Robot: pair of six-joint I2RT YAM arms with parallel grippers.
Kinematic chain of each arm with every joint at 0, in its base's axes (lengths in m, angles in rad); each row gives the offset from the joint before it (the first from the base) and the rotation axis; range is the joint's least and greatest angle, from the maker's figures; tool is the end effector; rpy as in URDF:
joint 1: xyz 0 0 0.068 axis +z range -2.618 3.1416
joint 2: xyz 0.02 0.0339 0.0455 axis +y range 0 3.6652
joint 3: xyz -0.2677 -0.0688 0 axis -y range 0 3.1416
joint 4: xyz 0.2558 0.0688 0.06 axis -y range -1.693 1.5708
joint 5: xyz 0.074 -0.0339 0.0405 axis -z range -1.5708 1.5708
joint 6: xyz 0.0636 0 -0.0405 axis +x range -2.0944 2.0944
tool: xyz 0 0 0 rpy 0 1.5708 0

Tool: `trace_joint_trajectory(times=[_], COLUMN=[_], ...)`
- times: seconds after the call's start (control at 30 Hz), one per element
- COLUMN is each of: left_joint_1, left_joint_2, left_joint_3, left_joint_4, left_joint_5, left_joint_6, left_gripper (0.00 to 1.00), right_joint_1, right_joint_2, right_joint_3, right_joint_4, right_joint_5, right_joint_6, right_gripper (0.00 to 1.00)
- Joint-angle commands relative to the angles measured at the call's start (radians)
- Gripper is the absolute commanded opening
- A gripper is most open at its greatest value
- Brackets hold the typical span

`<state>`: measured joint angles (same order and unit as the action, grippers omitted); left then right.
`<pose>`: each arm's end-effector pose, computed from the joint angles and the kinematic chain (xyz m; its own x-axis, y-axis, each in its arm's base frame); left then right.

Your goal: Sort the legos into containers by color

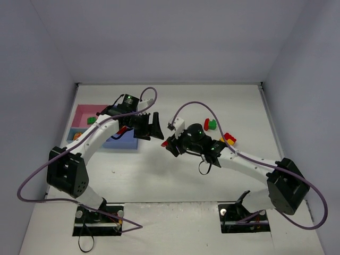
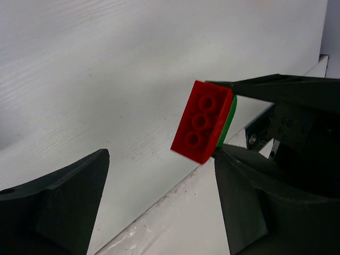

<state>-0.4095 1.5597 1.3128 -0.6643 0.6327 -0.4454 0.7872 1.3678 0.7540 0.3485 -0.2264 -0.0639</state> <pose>0.3121 -0.1764 0.2778 -0.9357 0.0274 -0.3517 0.2774 0.6729 -0.6857 0.2305 0.2516 0.2418 -0.1308 -0.2195 -0.9668 -0.8533 0.5214 -0.0029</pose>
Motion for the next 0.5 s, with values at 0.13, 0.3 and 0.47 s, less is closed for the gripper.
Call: trace_joint_trajectory(times=[0.13, 0.3, 0.47], left_joint_1=[-0.003, -0.014, -0.031], left_joint_2=[0.023, 0.049, 0.086], left_joint_3=[0.069, 0.074, 0.091], left_joint_4=[0.08, 0.083, 0.031], left_joint_5=[0.149, 0.232, 0.28], left_joint_6=[0.002, 0.01, 0.042], left_gripper=[0.74, 0.74, 0.74], right_joint_1=[0.011, 0.012, 0.01], right_joint_2=[-0.088, -0.101, -0.099], right_joint_3=[0.018, 0.027, 0.033], right_joint_4=[0.018, 0.01, 0.01], right_joint_5=[-0.154, -0.149, -0.148], right_joint_6=[-0.07, -0.079, -0.085], right_gripper=[0.0, 0.01, 0.02])
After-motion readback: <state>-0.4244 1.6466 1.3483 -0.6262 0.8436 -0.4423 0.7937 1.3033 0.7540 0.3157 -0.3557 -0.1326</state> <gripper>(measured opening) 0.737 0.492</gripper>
